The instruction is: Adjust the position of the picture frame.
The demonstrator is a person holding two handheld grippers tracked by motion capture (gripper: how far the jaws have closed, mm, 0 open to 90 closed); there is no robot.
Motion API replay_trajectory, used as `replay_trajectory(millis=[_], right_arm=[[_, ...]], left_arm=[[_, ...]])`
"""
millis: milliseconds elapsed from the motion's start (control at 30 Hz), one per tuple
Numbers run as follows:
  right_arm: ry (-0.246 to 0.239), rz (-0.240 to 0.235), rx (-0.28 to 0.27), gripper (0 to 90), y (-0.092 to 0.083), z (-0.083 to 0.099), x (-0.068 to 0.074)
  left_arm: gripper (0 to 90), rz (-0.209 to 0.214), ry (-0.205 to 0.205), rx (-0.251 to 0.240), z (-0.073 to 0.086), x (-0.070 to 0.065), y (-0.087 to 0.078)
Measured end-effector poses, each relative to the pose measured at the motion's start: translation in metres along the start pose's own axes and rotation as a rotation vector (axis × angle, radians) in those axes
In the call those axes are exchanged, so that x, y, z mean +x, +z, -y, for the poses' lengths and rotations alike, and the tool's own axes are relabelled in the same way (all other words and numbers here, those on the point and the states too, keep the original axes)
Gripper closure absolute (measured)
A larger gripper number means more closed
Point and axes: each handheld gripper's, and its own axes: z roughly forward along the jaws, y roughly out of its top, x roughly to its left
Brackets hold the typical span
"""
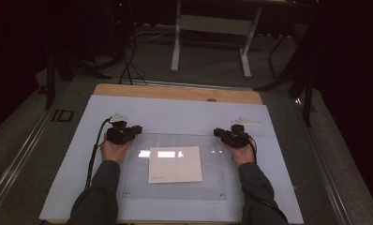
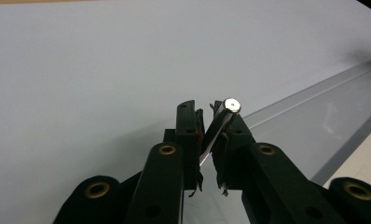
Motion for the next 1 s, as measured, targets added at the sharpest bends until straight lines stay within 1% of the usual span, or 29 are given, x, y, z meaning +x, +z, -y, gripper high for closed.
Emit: replay_trajectory(millis=[200, 433, 767, 1000], right_arm=[[0.016, 0.014, 0.011, 80.4, 0.008, -0.007, -0.009], [0.036, 0.016, 0.016, 80.4, 0.015, -0.005, -0.012], [0.046, 0.023, 0.015, 80.3, 0.021, -0.007, -0.014], [0.054, 0.025, 0.008, 80.1, 0.02, -0.006, -0.016]], left_arm=[[81.3, -0.016, -0.011, 0.013, -0.005, 0.001, 0.008], [81.2, -0.034, -0.021, 0.029, -0.008, 0.003, 0.012], [81.2, -0.036, -0.028, 0.035, -0.008, 0.005, 0.015], [81.0, -0.035, -0.034, 0.029, -0.009, 0.005, 0.018]])
